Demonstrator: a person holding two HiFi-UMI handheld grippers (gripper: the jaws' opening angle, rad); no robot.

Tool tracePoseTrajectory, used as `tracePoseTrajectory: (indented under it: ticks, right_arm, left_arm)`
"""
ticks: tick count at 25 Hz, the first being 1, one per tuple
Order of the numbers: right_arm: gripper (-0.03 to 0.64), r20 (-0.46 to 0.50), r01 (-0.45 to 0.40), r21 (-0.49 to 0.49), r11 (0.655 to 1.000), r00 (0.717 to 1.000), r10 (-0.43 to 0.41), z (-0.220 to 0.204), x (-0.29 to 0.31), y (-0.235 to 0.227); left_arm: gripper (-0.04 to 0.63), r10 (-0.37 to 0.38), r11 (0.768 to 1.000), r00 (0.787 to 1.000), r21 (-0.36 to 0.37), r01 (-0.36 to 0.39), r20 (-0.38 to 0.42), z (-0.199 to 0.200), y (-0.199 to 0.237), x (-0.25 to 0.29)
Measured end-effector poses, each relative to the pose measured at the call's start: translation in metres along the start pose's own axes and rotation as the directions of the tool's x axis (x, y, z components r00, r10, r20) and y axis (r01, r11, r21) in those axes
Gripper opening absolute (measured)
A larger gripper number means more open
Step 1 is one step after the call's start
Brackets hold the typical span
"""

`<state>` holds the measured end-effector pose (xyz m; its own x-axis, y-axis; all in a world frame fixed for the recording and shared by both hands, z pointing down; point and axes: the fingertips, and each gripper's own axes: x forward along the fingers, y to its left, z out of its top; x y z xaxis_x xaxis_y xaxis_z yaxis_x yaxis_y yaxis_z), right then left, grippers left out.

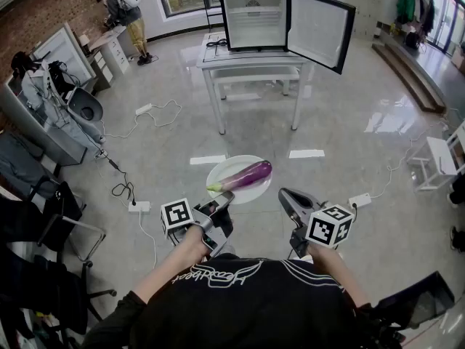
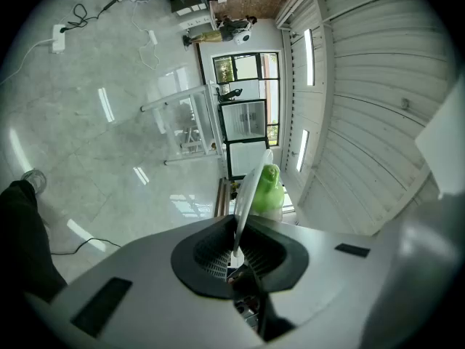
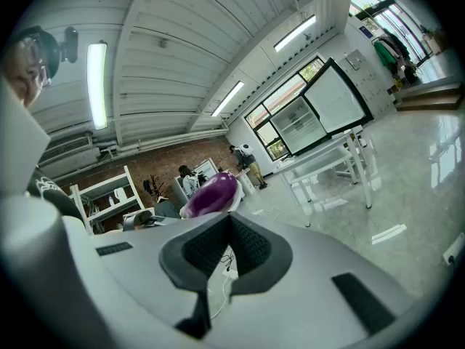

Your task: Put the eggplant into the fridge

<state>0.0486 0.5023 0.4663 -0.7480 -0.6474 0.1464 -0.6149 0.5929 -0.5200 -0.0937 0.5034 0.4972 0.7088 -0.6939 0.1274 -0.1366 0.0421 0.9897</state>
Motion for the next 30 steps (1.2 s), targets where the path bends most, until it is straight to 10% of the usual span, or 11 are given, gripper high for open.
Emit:
tracePoseTrajectory:
  ticks: [30]
  right_arm:
    - [0.006,0.031,0.028,0.029,0.999,0.999,-0.029,0.008,-0.005,-0.014]
  left_arm:
    - [0.026,-0.016,1.0,1.0,-0.02,0.016,-0.012,-0.004,-0.004,0.011]
